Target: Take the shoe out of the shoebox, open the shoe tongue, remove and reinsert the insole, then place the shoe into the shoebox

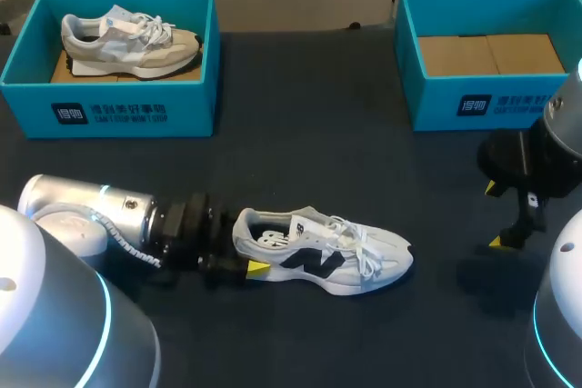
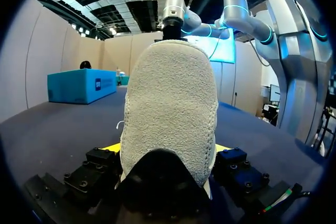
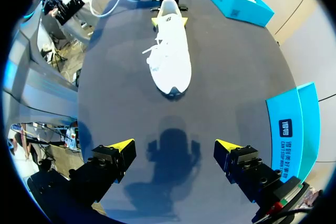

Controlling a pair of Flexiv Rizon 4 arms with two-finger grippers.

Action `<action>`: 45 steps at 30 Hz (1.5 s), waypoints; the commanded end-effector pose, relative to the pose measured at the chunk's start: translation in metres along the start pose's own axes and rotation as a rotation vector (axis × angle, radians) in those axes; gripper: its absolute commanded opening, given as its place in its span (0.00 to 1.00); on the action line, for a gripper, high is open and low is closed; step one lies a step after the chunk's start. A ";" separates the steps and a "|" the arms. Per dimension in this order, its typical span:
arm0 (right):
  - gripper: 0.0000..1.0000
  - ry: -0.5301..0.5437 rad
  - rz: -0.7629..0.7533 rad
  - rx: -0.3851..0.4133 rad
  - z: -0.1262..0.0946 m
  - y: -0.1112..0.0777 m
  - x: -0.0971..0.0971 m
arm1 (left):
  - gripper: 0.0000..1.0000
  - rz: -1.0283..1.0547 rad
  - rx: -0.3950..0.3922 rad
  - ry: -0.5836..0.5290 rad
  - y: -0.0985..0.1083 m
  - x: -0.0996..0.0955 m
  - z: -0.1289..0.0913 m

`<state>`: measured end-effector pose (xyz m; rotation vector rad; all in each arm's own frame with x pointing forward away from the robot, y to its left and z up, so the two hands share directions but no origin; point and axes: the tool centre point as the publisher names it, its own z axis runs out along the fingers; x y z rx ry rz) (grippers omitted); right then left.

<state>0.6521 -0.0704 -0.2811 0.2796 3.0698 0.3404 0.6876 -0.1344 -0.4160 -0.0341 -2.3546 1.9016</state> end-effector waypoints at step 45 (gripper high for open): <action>1.00 -0.010 0.506 0.124 -0.007 0.041 0.002 | 0.00 -0.011 -0.006 -0.040 -0.002 0.004 0.003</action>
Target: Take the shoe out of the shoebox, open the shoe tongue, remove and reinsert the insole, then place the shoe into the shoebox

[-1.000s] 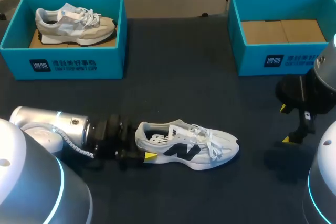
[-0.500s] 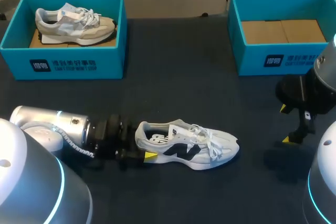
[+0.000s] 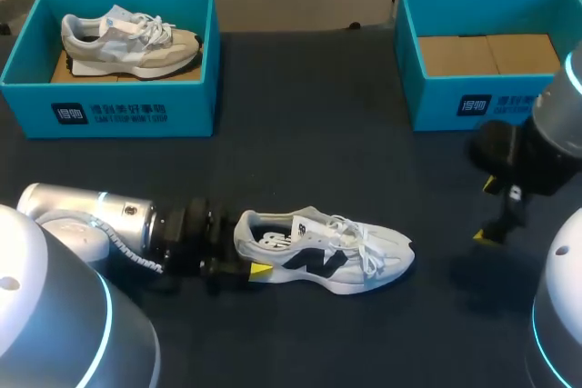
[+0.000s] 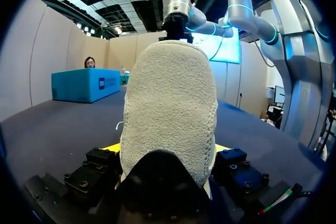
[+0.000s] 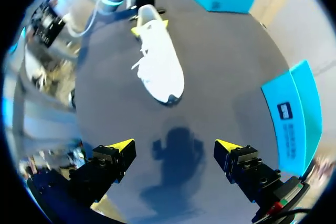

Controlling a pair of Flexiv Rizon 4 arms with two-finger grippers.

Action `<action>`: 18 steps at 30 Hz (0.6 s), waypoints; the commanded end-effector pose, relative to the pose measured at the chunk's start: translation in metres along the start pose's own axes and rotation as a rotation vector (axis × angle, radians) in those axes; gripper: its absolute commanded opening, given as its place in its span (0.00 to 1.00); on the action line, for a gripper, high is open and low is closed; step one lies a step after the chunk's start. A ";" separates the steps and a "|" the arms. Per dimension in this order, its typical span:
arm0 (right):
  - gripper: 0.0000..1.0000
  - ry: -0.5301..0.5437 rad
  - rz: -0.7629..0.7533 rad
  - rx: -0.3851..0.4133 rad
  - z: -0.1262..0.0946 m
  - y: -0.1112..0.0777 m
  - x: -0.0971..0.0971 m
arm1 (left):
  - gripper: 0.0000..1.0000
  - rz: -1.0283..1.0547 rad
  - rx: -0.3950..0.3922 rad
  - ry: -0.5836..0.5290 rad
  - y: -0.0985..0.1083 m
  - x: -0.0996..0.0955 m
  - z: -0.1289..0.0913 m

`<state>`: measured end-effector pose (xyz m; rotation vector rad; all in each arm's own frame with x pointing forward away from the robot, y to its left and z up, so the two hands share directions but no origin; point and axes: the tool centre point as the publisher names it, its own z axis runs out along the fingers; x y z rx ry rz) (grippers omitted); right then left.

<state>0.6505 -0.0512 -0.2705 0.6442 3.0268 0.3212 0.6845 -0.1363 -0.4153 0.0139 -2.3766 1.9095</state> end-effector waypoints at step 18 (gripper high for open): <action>1.00 -0.002 0.563 0.116 0.008 0.060 0.018 | 0.00 0.000 -0.003 -0.003 -0.001 0.001 0.001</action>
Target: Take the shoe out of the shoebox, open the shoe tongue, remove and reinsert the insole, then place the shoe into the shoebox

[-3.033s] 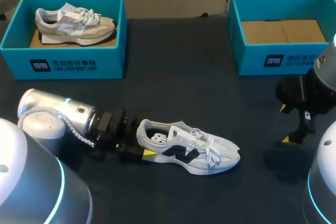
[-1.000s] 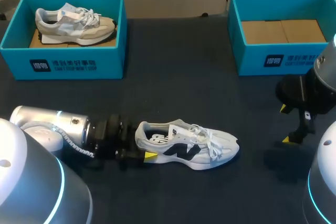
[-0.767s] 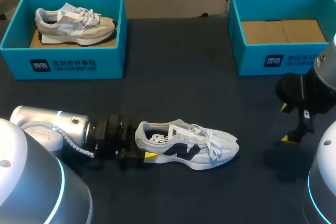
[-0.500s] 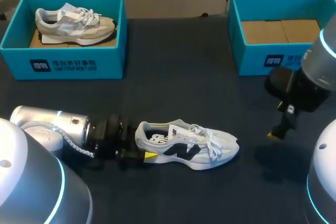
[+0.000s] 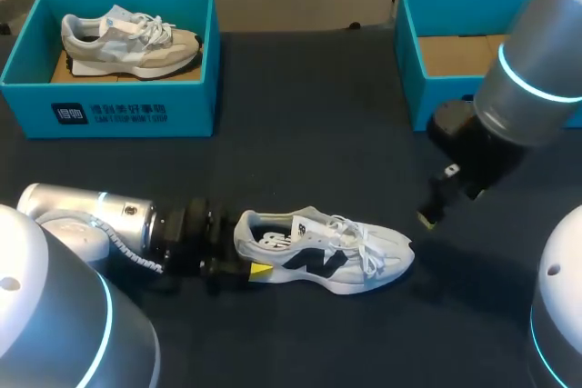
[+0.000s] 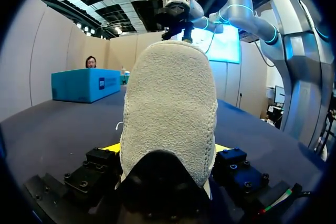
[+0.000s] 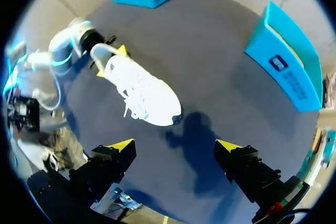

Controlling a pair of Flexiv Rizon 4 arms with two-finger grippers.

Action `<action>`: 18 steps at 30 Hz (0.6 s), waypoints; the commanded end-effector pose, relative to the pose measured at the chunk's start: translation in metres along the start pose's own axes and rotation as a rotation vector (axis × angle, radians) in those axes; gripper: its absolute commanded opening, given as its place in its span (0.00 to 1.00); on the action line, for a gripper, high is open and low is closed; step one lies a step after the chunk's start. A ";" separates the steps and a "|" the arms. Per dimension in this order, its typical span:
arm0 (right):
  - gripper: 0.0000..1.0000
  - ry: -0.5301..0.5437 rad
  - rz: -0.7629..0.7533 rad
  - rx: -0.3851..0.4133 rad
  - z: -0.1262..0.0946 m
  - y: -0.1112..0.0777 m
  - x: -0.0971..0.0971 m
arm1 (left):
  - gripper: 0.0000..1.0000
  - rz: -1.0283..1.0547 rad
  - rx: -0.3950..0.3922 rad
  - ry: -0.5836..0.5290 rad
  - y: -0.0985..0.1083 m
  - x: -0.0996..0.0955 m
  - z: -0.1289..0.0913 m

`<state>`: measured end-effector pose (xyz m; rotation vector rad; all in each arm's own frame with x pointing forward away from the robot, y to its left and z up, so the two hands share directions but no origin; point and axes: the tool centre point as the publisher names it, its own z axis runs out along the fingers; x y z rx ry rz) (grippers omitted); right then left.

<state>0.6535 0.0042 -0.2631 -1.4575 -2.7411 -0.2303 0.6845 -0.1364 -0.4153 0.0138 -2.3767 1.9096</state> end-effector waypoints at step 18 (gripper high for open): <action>1.00 -0.070 0.170 0.138 0.014 0.055 0.053 | 0.00 -0.001 -0.003 -0.003 -0.001 0.001 0.001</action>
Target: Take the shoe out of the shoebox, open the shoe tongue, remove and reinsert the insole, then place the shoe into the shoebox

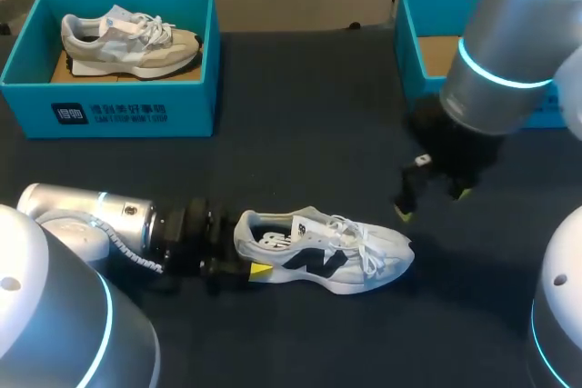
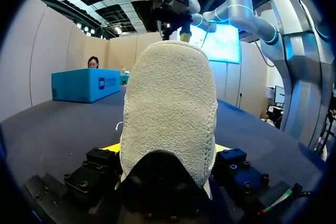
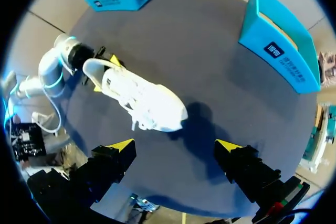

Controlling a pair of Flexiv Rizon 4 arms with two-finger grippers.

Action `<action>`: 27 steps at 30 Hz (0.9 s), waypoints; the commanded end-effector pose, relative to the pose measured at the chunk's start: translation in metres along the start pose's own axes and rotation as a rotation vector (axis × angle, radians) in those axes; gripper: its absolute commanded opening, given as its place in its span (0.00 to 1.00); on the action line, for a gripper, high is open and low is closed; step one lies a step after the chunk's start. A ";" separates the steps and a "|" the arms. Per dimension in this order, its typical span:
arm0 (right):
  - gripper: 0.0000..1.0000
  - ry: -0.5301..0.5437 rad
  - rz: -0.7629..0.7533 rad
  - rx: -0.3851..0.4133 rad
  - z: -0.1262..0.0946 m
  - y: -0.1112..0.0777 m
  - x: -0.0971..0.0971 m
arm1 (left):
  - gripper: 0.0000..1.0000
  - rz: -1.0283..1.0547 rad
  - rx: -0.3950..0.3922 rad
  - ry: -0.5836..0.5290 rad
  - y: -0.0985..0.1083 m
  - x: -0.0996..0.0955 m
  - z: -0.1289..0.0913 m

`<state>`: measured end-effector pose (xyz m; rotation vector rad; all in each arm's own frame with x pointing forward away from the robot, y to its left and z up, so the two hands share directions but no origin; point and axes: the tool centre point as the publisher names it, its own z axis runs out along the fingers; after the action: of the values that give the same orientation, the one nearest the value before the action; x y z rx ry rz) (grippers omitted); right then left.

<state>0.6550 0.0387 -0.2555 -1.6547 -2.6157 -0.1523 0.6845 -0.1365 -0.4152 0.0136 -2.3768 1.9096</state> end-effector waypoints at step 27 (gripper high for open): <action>1.00 -0.150 0.237 0.113 0.047 0.068 0.121 | 0.00 -0.001 -0.003 -0.003 -0.001 0.001 0.001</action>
<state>0.6641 0.1679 -0.2864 -1.9505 -2.4237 0.0254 0.6844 -0.1365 -0.4152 0.0135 -2.3768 1.9094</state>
